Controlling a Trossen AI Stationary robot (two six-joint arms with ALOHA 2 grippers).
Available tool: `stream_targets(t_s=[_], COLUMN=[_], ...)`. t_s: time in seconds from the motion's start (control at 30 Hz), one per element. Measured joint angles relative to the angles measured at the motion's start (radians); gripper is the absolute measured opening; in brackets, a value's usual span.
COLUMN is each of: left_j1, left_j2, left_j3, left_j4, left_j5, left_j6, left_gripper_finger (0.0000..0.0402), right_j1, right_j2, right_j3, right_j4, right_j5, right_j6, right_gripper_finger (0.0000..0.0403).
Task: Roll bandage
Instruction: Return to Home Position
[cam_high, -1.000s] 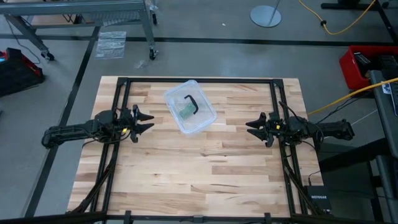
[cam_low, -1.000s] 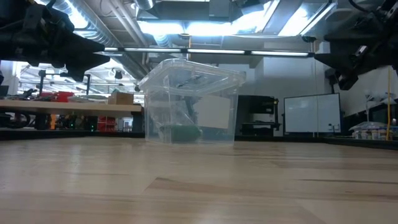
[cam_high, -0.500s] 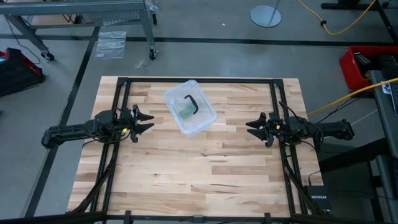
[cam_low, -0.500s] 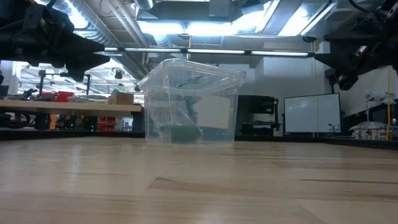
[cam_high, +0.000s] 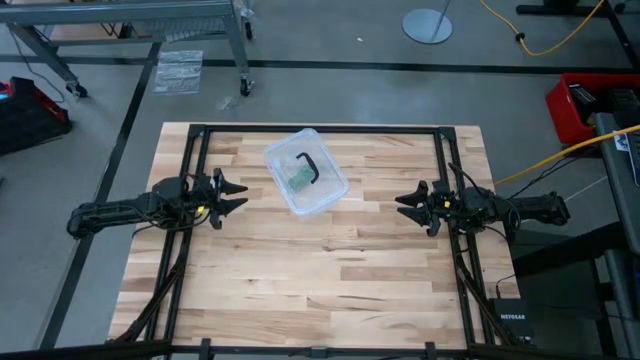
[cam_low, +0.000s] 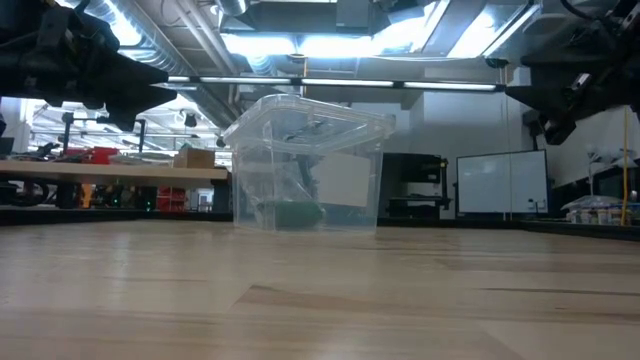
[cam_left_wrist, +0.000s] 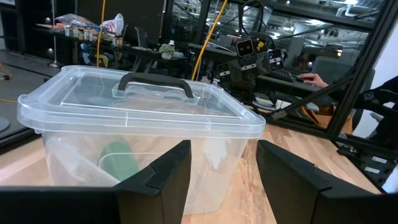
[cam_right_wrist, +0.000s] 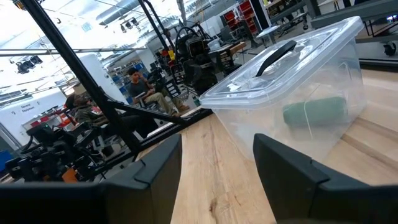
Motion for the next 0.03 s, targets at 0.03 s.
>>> stream_targets(t_s=[0.03], left_j1=[0.0], left_j2=[0.0], left_j3=[0.0], left_j4=[0.0], left_j5=[0.0], left_j6=[0.0], left_gripper_finger=[0.0175], right_j1=[0.0], right_j2=[0.0], right_j3=[0.0], right_j4=[0.0], right_j5=[0.0], right_j6=[0.0], right_gripper_finger=[0.0202])
